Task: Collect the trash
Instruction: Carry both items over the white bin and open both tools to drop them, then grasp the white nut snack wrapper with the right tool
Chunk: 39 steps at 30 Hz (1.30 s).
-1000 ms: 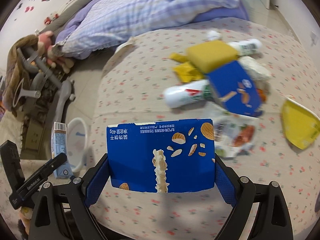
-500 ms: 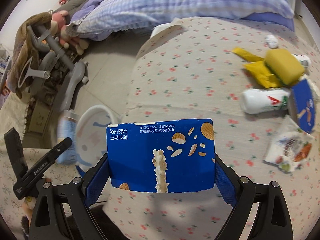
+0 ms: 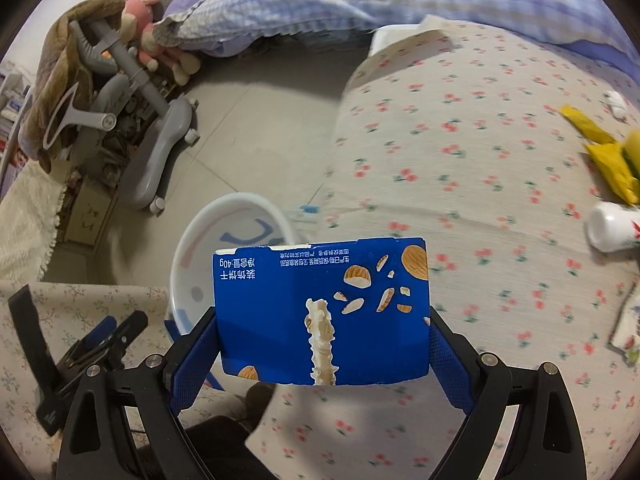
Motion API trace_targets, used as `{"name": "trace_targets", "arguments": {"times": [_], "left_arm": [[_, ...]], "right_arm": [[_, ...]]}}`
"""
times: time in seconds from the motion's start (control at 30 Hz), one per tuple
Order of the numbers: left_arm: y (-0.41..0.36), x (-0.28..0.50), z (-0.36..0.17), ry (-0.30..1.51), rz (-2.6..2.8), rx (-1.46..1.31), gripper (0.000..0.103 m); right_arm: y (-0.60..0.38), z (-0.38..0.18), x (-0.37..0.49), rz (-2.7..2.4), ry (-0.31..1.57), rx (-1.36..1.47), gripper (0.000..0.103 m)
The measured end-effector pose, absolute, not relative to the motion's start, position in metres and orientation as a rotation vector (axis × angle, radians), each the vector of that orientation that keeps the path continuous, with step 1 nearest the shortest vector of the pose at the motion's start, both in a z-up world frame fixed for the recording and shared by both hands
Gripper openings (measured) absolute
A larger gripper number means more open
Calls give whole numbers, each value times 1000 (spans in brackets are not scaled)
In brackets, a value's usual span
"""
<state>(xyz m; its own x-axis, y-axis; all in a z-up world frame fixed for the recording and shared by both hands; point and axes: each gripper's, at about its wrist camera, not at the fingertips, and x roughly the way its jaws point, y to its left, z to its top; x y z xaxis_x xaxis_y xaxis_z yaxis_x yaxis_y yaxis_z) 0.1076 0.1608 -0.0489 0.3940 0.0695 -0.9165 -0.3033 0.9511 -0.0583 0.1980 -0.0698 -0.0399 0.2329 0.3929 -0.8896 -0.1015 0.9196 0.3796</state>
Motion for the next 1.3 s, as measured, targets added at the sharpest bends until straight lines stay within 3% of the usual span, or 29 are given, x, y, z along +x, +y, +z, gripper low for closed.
{"name": "trace_targets", "arguments": {"times": [0.53,0.6,1.3], "left_arm": [[171,101,-47,1164,270,-197,99],[171,101,-47,1164,267,-198,99],[147,101,-43,1164,201,-192,99]], "right_arm": [[-8,-52,216,442,1232,272,98],[-8,-49,217,444,1210,292,103],[-71,-21,186,377,1174,216,103]]}}
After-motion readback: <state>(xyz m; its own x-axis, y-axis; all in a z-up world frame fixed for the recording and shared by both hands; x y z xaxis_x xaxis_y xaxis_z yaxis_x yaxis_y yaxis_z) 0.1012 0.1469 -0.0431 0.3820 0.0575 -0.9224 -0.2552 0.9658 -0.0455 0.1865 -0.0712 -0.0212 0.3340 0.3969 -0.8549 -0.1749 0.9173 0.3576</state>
